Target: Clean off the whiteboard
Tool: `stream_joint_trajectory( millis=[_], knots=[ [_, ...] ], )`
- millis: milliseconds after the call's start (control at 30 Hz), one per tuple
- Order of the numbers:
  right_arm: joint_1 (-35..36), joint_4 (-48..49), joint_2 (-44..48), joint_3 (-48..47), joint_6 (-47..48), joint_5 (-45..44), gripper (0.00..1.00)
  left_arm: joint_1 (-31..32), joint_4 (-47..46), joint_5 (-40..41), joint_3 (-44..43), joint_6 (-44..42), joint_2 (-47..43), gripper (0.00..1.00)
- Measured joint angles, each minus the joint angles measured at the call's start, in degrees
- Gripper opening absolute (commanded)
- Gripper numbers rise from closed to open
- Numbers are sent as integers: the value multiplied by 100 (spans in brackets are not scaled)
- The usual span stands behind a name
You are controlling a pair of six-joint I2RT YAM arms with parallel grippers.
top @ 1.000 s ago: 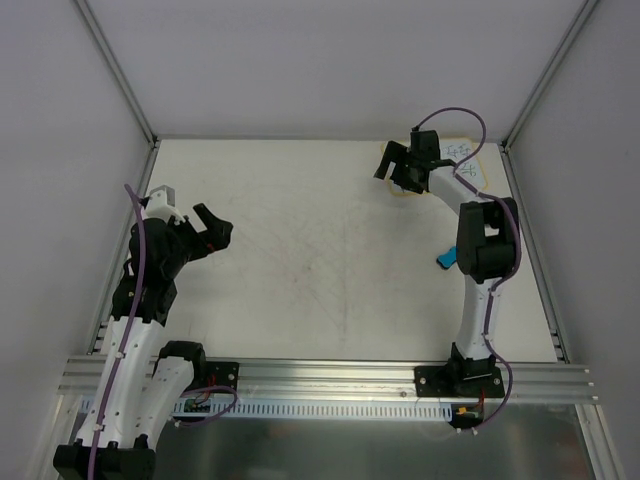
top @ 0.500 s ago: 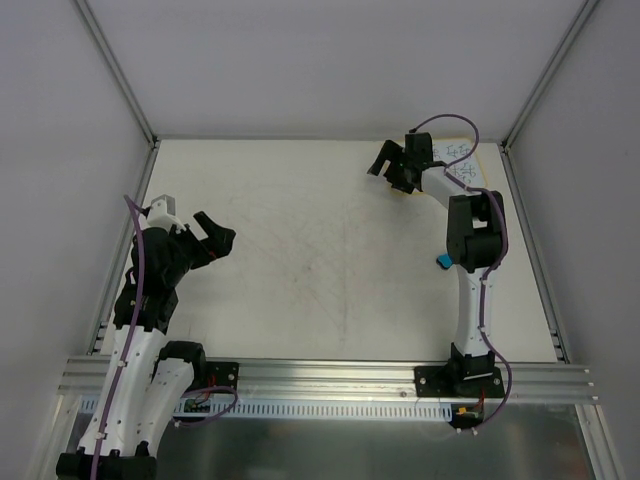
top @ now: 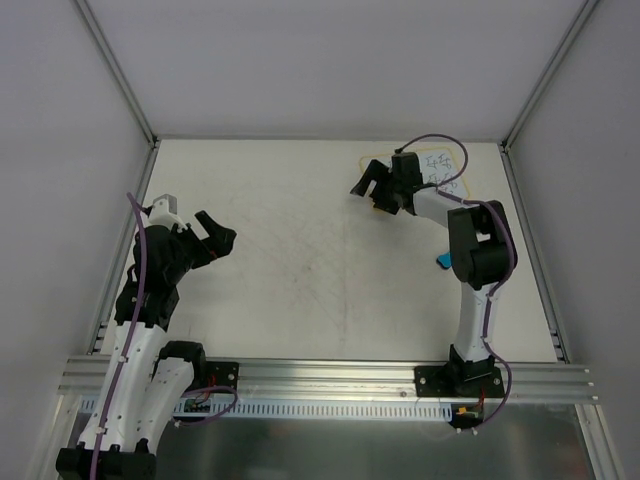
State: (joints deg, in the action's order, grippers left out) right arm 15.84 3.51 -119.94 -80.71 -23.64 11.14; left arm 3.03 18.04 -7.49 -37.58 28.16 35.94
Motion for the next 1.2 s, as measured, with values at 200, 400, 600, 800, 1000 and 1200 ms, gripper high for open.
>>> stream_joint_trajectory(
  millis=[200, 400, 600, 800, 1000, 1200],
  knots=[
    [1145, 267, 861, 1300, -31, 431, 93, 0, 2, 0, 0, 2, 92, 99],
    [2472, 264, 1801, 2520, 22, 811, 95, 0, 0, -2, 0, 33, 210, 99],
    [3499, -188, 2483, 3143, 310, 1021, 99, 0, 2, -111, 0, 63, 334, 99],
    [3720, -1257, 3027, 3187, 876, 940, 99, 0, 0, -267, 0, 57, 503, 99],
    [3563, -2566, 4306, 2785, 1287, -199, 99, 0, 0, -485, 2, -24, 868, 99],
    [2225, -3482, 4968, 2103, 1008, -2002, 99, 0, -9, -732, 0, -149, 1373, 99]
  ],
)
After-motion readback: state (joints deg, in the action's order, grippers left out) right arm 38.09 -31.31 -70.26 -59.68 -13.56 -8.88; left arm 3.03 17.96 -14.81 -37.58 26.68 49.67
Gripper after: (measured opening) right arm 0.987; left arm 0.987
